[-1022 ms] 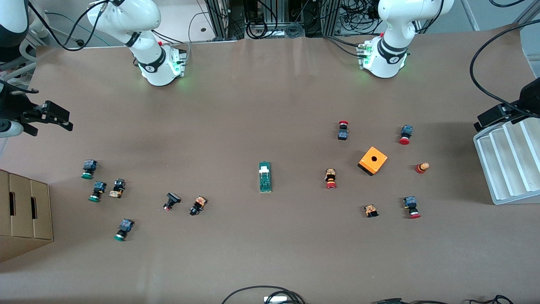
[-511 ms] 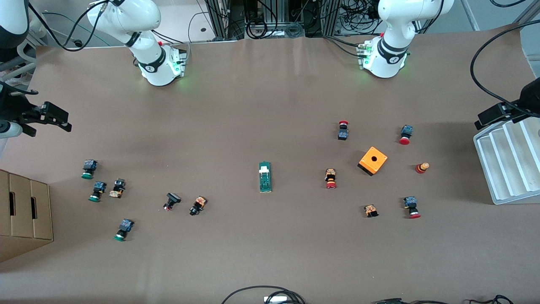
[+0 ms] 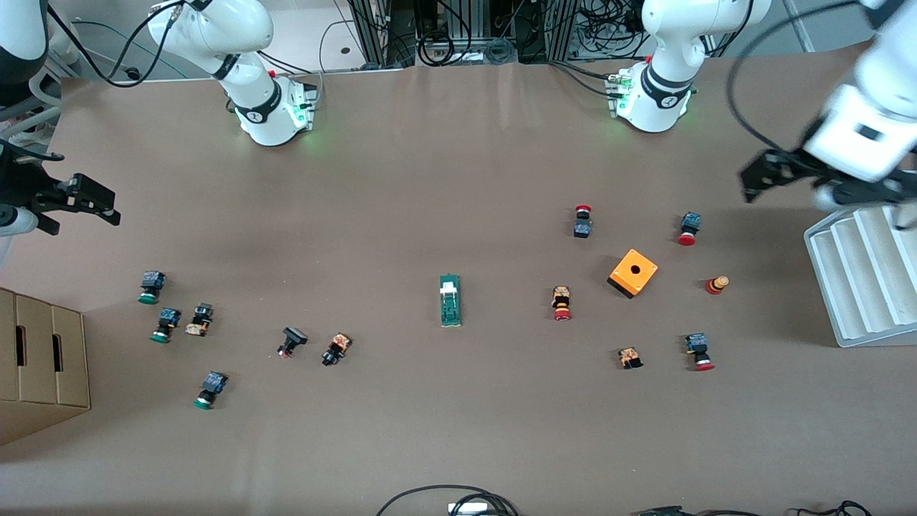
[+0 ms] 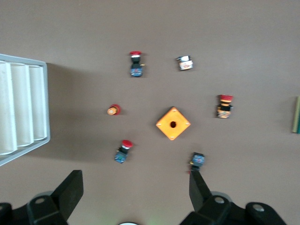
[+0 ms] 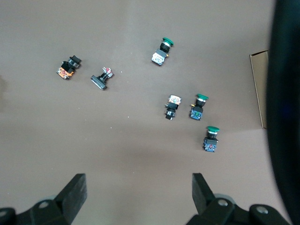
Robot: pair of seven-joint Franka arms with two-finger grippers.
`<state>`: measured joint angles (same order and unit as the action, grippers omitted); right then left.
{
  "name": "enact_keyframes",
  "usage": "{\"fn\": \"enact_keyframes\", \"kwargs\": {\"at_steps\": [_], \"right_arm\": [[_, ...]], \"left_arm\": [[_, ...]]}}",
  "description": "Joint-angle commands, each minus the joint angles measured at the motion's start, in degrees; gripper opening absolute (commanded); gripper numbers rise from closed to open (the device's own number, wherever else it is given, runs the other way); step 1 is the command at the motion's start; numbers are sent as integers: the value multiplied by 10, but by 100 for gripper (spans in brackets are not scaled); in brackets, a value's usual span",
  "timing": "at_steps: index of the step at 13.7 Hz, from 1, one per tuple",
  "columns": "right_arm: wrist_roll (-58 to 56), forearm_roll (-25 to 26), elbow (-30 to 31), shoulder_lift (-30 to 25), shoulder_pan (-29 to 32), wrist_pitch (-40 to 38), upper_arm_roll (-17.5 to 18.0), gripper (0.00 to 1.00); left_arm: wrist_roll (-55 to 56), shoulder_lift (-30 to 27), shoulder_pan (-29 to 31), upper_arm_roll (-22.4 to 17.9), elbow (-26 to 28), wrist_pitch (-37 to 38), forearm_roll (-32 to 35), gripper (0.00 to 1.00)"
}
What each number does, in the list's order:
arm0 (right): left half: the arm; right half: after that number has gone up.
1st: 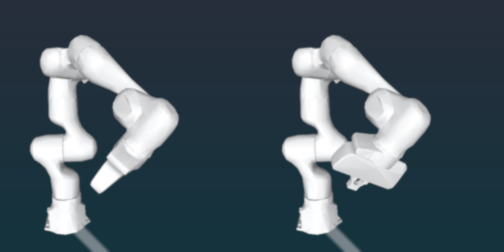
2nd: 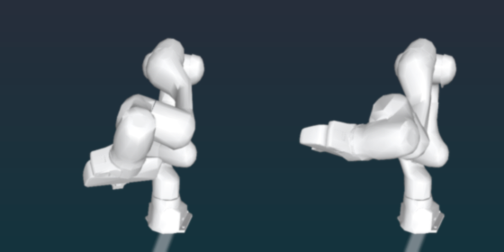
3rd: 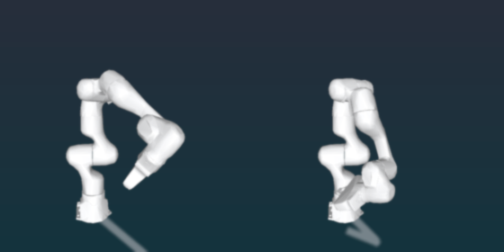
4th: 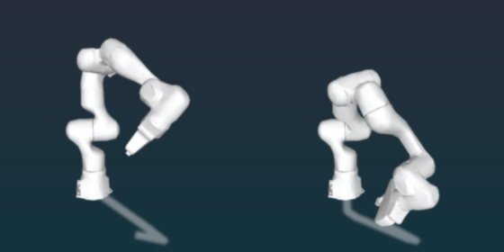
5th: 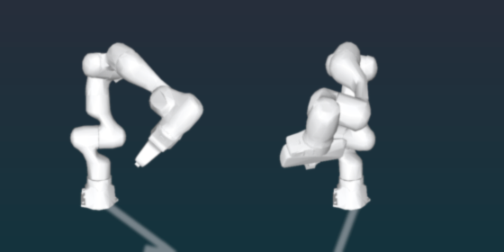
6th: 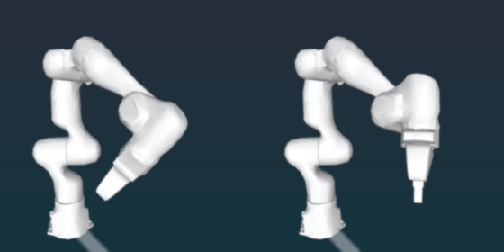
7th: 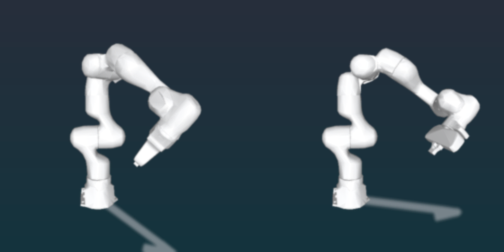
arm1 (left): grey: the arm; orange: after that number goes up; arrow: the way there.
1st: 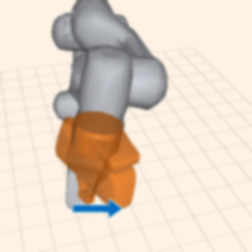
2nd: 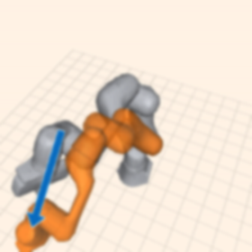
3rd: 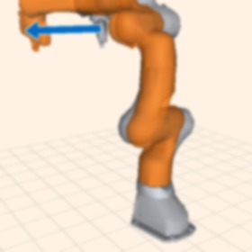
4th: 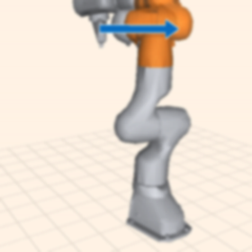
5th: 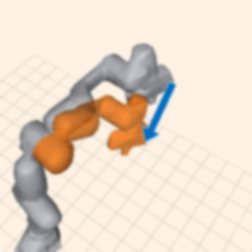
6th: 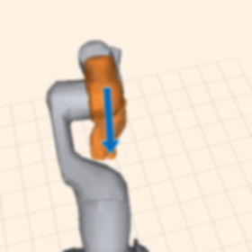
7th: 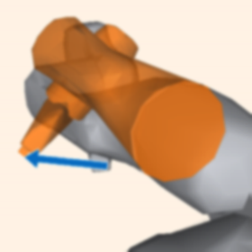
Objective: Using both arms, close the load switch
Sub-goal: 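Lift the left gripper and move it toward the green switch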
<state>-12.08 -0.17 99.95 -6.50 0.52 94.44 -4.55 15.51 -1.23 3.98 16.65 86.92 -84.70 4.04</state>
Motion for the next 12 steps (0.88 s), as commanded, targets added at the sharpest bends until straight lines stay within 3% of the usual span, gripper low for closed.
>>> {"fn": "enact_keyframes", "kwargs": {"at_steps": [1,3,8,12], "right_arm": [[-5,14,-18,13,-4,-9,-1,100],[-4,14,-18,13,-11,-9,-1,100],[-1,15,-18,12,-12,-8,0,100],[-3,17,-19,12,-16,-6,-1,100]], "left_arm": [[33,2,3,27,-16,8,9,100],[51,3,3,51,-17,7,15,100],[166,-1,2,168,-15,-6,70,100],[320,-5,-59,227,-11,-30,123,100]]}}
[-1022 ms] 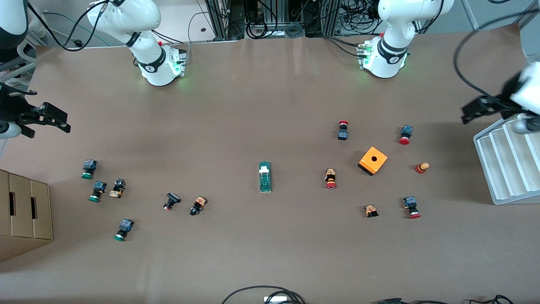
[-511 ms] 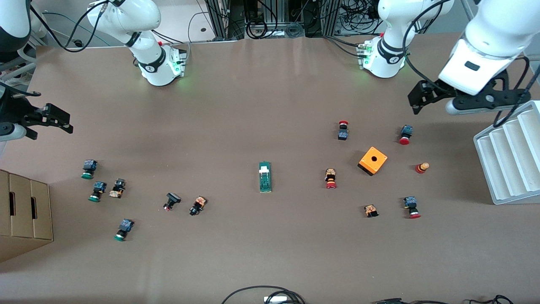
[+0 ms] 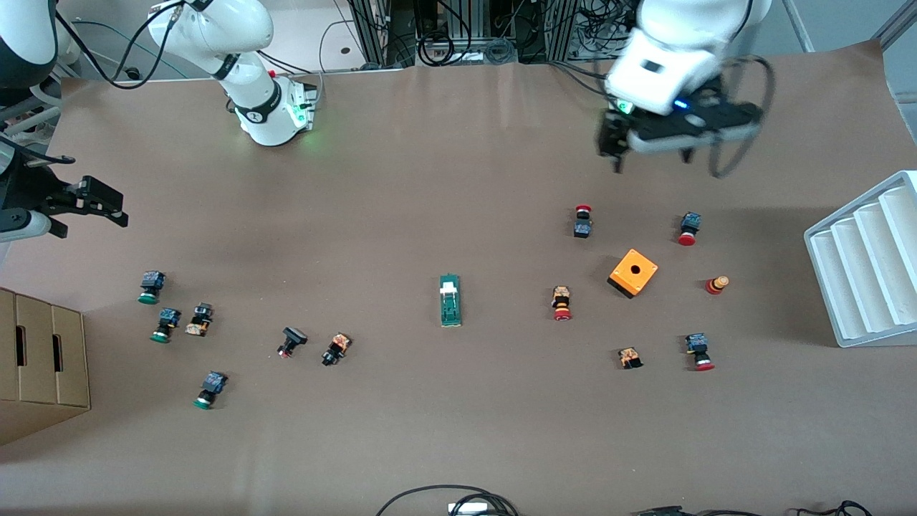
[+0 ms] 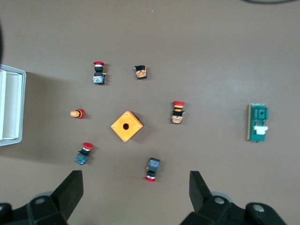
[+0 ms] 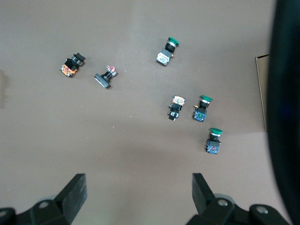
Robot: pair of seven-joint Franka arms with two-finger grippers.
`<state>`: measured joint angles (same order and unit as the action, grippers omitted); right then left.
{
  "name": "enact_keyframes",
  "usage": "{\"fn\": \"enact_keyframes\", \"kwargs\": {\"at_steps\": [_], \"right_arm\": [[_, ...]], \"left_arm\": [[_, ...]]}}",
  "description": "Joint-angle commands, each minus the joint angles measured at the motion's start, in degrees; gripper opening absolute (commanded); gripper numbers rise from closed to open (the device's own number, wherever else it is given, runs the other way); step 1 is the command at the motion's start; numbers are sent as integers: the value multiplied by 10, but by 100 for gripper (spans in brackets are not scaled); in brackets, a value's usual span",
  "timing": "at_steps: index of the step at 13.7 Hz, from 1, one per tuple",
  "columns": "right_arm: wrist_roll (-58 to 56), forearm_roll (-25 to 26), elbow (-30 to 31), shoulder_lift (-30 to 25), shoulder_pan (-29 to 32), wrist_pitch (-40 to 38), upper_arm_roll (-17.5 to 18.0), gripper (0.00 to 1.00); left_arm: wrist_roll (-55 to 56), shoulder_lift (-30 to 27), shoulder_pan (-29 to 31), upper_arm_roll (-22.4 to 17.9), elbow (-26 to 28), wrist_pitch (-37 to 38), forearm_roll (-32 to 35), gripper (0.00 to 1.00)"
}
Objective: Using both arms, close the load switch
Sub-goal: 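Lift the left gripper and move it toward the green switch, then lower the left gripper onto the green switch base and grasp it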
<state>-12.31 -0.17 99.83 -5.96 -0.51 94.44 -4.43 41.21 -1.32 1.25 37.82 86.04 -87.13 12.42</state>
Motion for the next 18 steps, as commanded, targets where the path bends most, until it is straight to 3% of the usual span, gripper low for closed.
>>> {"fn": "enact_keyframes", "kwargs": {"at_steps": [1,9,14,18], "right_arm": [[-1,22,-17,7,-9,-5,-2,100],[1,33,-17,12,-17,-2,-2,100],[-2,33,-17,26,-17,-7,-2,100],[-3,33,-17,35,-16,-5,-3,100]], "left_arm": [[88,-4,-58,16,-1,-9,55,100],[401,24,-228,16,62,-96,160,100],[610,108,-302,16,62,-101,284,100],[697,183,-342,16,62,-103,369,100]]}}
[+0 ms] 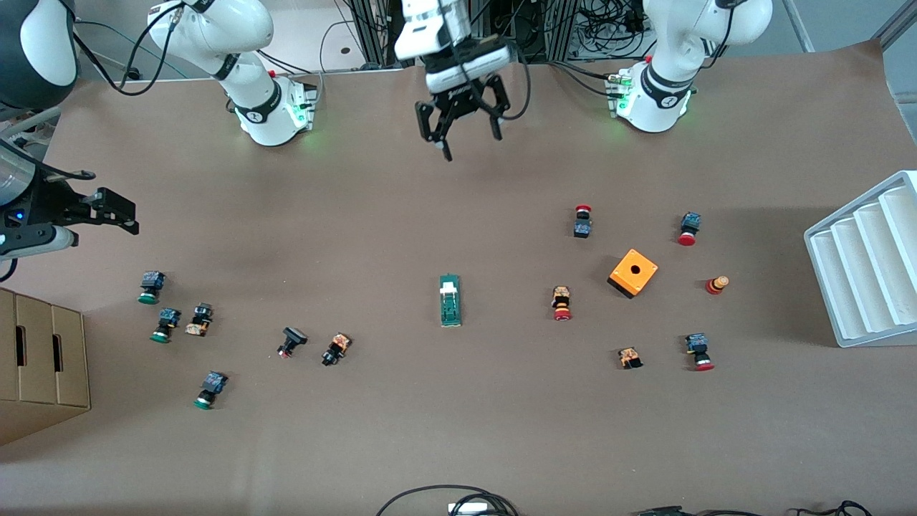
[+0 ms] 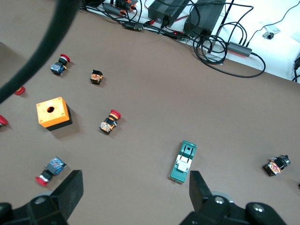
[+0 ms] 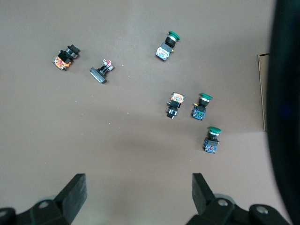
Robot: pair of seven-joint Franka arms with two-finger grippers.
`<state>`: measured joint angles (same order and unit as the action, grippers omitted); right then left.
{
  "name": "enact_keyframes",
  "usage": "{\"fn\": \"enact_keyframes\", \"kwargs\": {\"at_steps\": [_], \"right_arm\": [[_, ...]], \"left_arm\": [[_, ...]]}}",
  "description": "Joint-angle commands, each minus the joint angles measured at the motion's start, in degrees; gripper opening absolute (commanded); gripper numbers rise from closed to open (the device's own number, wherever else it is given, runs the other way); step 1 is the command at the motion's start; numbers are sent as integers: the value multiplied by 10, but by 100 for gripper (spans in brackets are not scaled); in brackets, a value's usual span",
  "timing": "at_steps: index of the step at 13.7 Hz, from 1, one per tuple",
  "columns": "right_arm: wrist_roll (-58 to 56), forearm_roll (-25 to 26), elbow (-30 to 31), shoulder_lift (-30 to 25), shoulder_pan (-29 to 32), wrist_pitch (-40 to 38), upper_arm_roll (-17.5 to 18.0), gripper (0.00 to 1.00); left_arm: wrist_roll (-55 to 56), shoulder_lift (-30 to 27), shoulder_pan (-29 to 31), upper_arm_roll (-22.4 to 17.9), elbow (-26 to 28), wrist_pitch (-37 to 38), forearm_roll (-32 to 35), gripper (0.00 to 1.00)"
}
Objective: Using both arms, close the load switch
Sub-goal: 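Lower the left gripper onto the green switch base and grasp it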
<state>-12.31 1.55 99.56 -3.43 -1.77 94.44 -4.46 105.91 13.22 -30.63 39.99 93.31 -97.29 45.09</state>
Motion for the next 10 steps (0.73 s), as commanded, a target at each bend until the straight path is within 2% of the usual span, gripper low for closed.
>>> {"fn": "enact_keyframes", "kwargs": {"at_steps": [1,6,10], "right_arm": [[-2,16,-15,10,-3,-4,-3,100],[1,16,-14,13,-3,-4,-4,100],[1,16,-14,17,-3,-7,-4,100]], "left_arm": [[68,54,-29,-5,-9,-2,61,100],[101,162,-44,-5,-8,-2,198,100],[97,224,-66,-10,-8,-2,306,100]]}}
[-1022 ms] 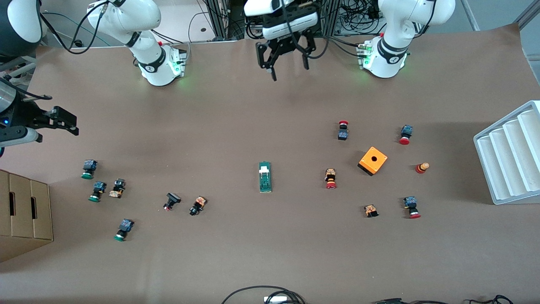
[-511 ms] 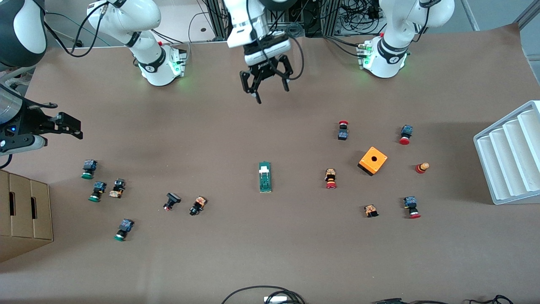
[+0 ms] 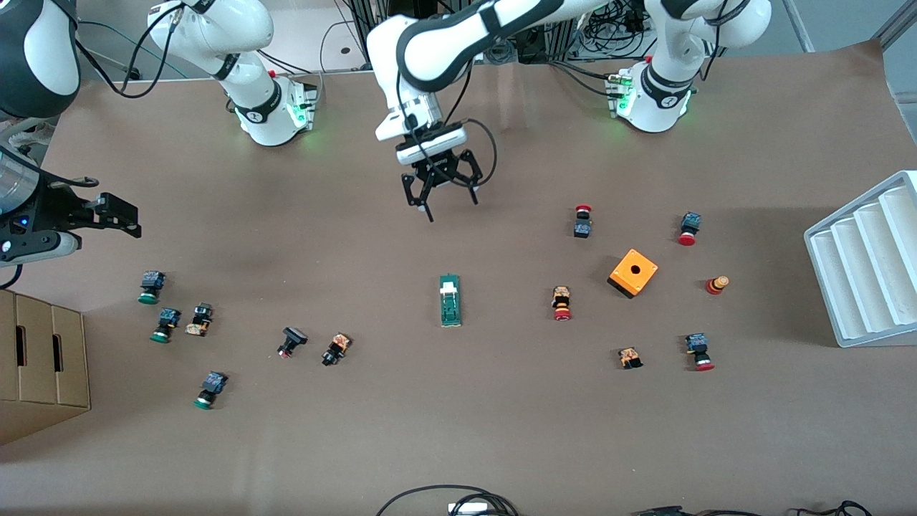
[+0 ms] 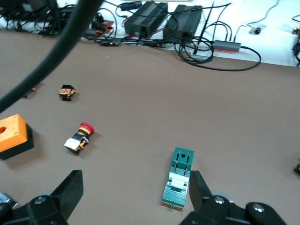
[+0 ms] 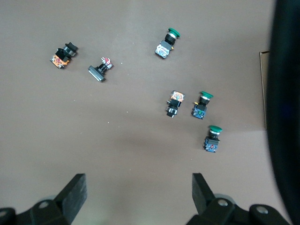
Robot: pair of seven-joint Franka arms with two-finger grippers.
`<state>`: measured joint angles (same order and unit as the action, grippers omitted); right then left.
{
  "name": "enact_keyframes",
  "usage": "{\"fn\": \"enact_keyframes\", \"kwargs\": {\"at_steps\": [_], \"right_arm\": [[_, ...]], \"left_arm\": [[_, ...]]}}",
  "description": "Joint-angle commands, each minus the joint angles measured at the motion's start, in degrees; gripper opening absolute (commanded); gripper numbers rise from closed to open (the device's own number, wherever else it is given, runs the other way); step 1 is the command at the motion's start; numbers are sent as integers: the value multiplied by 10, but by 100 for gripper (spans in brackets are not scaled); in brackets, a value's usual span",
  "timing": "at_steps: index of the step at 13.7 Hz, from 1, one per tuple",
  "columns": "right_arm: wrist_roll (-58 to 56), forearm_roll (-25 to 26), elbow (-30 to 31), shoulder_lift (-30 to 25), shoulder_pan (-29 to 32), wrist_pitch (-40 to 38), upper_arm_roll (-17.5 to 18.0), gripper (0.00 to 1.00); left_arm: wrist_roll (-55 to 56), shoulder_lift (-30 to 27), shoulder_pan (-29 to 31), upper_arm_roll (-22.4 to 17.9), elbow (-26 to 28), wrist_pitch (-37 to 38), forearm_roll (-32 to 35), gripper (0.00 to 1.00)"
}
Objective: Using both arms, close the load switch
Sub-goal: 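Lower the left gripper onto the green switch base and grasp it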
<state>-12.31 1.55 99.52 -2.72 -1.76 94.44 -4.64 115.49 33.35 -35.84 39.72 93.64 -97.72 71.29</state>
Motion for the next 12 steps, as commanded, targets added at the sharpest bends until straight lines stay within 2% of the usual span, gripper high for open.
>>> {"fn": "enact_keyframes", "kwargs": {"at_steps": [1,3,7,10,12], "right_arm": [[1,16,-13,10,-3,-7,-2,100],[1,16,-13,10,-3,-6,-2,100],[2,17,-13,13,-4,-7,-2,100],[3,17,-14,13,-2,-6,-2,100],[3,17,-14,13,2,-3,-3,100]], "left_arm": [[-1,45,-16,-6,-11,3,86,100],[0,79,-16,-6,-11,2,153,100],[9,125,-20,-7,-11,3,213,100],[81,173,-21,-7,-12,9,292,100],[120,189,-22,-8,-11,15,319,100]]}}
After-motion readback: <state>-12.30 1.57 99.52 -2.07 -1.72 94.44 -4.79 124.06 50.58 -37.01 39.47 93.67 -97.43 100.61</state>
